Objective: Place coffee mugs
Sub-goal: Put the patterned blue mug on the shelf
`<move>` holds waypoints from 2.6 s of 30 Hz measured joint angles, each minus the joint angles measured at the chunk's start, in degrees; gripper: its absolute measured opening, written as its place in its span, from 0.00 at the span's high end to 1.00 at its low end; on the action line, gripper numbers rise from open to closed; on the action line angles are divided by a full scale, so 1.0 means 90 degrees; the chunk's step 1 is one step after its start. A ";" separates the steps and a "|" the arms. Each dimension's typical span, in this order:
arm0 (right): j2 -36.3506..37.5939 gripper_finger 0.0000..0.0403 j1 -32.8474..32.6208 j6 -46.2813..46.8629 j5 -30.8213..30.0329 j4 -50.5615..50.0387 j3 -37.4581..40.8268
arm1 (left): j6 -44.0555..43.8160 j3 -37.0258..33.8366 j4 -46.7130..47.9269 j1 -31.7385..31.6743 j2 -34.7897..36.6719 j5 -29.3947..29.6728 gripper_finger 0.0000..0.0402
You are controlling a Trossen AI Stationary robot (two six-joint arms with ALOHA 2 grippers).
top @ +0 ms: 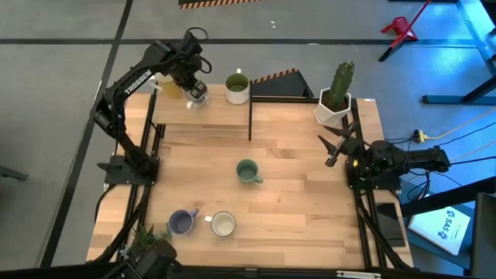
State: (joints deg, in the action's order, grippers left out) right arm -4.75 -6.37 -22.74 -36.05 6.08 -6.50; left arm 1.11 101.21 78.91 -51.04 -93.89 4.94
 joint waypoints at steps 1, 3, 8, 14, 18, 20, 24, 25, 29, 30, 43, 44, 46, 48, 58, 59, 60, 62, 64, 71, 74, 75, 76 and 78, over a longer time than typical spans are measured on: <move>0.0000 0.56 0.0000 0.0003 0.0002 -0.0037 0.0000 | 0.0058 0.0000 -0.0041 -0.0011 0.0000 0.0001 0.95; 0.0000 0.56 0.0002 0.0044 0.0002 -0.0050 0.0000 | 0.0111 0.0000 -0.0144 -0.0013 0.0000 -0.0006 0.95; 0.0000 0.56 0.0001 0.0166 0.0002 -0.0079 -0.0005 | 0.0113 0.0002 -0.0303 -0.0013 0.0000 -0.0011 0.94; 0.0000 0.56 0.0001 0.0170 0.0002 -0.0082 -0.0005 | 0.0123 0.0002 -0.0286 -0.0009 0.0000 -0.0014 0.91; 0.0000 0.56 0.0002 0.0184 0.0002 -0.0213 -0.0010 | 0.0120 0.0002 -0.0444 -0.0009 0.0000 -0.0011 0.91; 0.0000 0.56 0.0001 0.0184 0.0002 -0.0232 -0.0010 | 0.0111 0.0002 -0.0518 -0.0009 0.0000 -0.0006 0.90; 0.0000 0.56 0.0000 0.0184 0.0002 -0.0232 -0.0012 | 0.0084 0.0002 -0.0660 -0.0009 -0.0002 0.0002 0.90; 0.0000 0.56 0.0000 0.0184 0.0002 -0.0234 -0.0012 | 0.0077 0.0002 -0.0664 -0.0009 -0.0002 0.0001 0.89; 0.0000 0.56 0.0000 0.0184 0.0002 -0.0237 -0.0012 | 0.0084 0.0002 -0.0667 -0.0009 -0.0002 -0.0109 0.87; 0.0000 0.56 0.0000 0.0184 0.0002 -0.0239 -0.0012 | 0.0082 0.0002 -0.0662 -0.0011 -0.0002 -0.0228 0.87; 0.0000 0.56 0.0000 0.0184 0.0002 -0.0322 -0.0012 | -0.0434 0.0007 -0.0163 -0.0024 -0.0002 -0.0296 0.96; 0.0000 0.56 0.0002 0.0184 0.0002 -0.0324 -0.0012 | -0.0464 0.0007 -0.0065 -0.0043 -0.0002 -0.0350 0.96; 0.0000 0.56 0.0000 0.0186 0.0002 -0.0322 -0.0012 | -0.0593 0.0007 0.0231 -0.0052 -0.0002 -0.0443 0.96; 0.0000 0.56 0.0000 0.0184 0.0002 -0.0324 -0.0012 | -0.0614 0.0007 0.0439 -0.0050 -0.0002 -0.0459 0.96; 0.0000 0.56 0.0002 0.0184 0.0002 -0.0365 -0.0015 | -0.0661 0.0007 0.0628 -0.0018 -0.0002 -0.0446 0.96; 0.0000 0.56 0.0000 0.0184 0.0002 -0.0368 -0.0015 | -0.0636 0.0007 0.0619 -0.0018 -0.0002 -0.0444 0.96; 0.0000 0.56 0.0000 0.0184 0.0002 -0.0365 -0.0015 | -0.0626 0.0007 0.0613 -0.0018 -0.0002 -0.0432 0.96; 0.0000 0.56 0.0002 0.0184 0.0002 -0.0363 -0.0015 | -0.0611 0.0007 0.0613 -0.0018 -0.0002 -0.0398 0.95; 0.0000 0.56 0.0000 0.0185 0.0004 -0.0363 -0.0015 | -0.0587 0.0007 0.0609 -0.0018 -0.0002 -0.0395 0.92; 0.0000 0.56 0.0002 0.0186 0.0004 -0.0363 -0.0015 | -0.0558 0.0010 0.0415 -0.0019 0.0005 -0.0208 0.76; 0.0000 0.56 0.0001 0.0186 0.0004 -0.0363 -0.0015 | -0.0370 0.0010 0.0295 -0.0018 0.0005 -0.0222 0.73; 0.0000 0.56 0.0001 0.0186 0.0004 -0.0361 -0.0015 | -0.0332 0.0010 0.0217 -0.0018 0.0005 -0.0224 0.73; 0.0000 0.56 0.0000 0.0186 0.0004 -0.0361 -0.0015 | -0.0320 0.0010 0.0138 -0.0018 0.0005 -0.0229 0.72; 0.0000 0.56 0.0000 0.0190 0.0004 -0.0361 -0.0015 | -0.0317 0.0010 -0.0001 -0.0018 0.0005 -0.0227 0.72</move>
State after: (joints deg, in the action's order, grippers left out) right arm -4.75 -6.37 -21.03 -36.01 2.83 -6.63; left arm -1.74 101.30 78.90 -51.20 -93.84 2.90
